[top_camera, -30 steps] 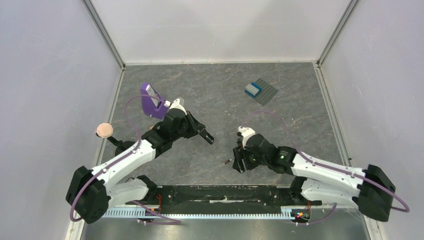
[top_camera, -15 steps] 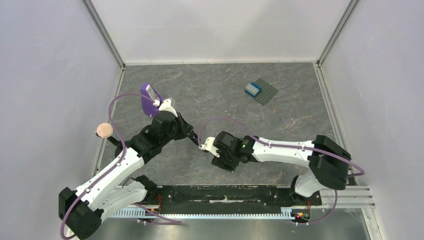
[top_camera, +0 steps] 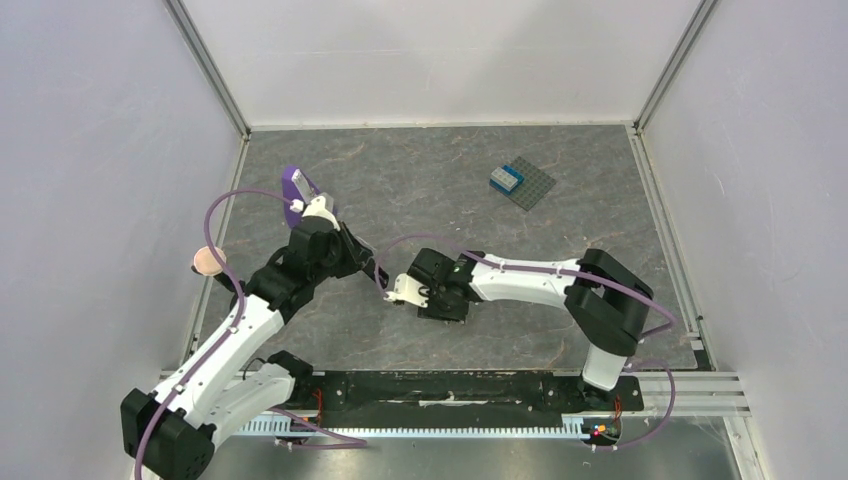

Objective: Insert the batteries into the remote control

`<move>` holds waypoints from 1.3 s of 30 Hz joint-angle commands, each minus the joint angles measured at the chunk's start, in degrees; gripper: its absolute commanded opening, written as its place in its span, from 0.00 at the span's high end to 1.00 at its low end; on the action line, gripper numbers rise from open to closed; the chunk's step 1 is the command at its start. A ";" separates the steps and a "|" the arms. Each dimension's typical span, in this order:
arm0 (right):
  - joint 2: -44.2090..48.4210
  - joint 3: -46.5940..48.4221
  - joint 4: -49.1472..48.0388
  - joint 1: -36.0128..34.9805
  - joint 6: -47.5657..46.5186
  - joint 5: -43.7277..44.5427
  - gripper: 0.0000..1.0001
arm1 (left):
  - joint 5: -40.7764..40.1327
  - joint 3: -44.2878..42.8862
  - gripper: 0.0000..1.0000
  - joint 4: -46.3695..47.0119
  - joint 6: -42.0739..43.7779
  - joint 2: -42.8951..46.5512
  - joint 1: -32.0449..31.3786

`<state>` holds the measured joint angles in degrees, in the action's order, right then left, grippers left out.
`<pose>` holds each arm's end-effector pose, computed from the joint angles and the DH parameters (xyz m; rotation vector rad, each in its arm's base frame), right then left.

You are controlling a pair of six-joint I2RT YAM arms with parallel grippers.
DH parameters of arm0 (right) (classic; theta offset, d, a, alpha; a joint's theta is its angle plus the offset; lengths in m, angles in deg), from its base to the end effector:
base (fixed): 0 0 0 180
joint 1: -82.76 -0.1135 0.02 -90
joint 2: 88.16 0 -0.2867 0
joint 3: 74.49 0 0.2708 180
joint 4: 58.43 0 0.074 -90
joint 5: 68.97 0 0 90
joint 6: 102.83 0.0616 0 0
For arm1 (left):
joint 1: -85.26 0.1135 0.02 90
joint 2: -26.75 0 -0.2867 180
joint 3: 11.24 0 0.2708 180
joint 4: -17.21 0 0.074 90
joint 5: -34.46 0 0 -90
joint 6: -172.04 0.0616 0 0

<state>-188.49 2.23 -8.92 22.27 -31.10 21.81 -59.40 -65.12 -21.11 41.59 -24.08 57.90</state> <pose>0.1775 0.3119 0.1573 -1.8116 2.2116 0.1346 0.1972 -0.0974 0.2720 -0.2951 2.2284 -0.5860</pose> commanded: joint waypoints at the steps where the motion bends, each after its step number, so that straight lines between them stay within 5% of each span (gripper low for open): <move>1: -3.34 3.49 3.72 1.41 -2.92 -2.71 0.65 | 3.09 -1.56 0.98 1.56 2.08 0.15 0.89; 10: -2.94 -0.41 0.88 1.52 -1.35 -4.67 0.73 | 6.22 -1.48 0.98 4.33 1.26 -2.33 1.46; 17: -2.86 -0.62 -0.50 1.53 3.33 -5.71 0.95 | 7.39 -1.51 0.98 5.51 0.72 -3.64 1.69; 23: 6.69 -4.41 -5.23 1.89 11.18 -5.03 0.97 | 11.73 1.27 0.98 9.59 0.54 -3.84 1.77; 30: 24.39 -9.70 -5.57 1.95 22.48 -4.94 0.95 | 32.72 9.55 0.98 34.49 -3.26 -8.58 0.08; 39: 30.67 -8.47 0.58 2.00 40.30 -4.84 0.93 | 37.06 10.47 0.98 52.91 -7.10 -22.54 -9.51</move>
<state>-158.18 -7.15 -11.61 24.13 -0.74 16.28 -27.07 -54.12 17.99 37.87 -42.02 51.24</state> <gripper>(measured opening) 0.078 0.235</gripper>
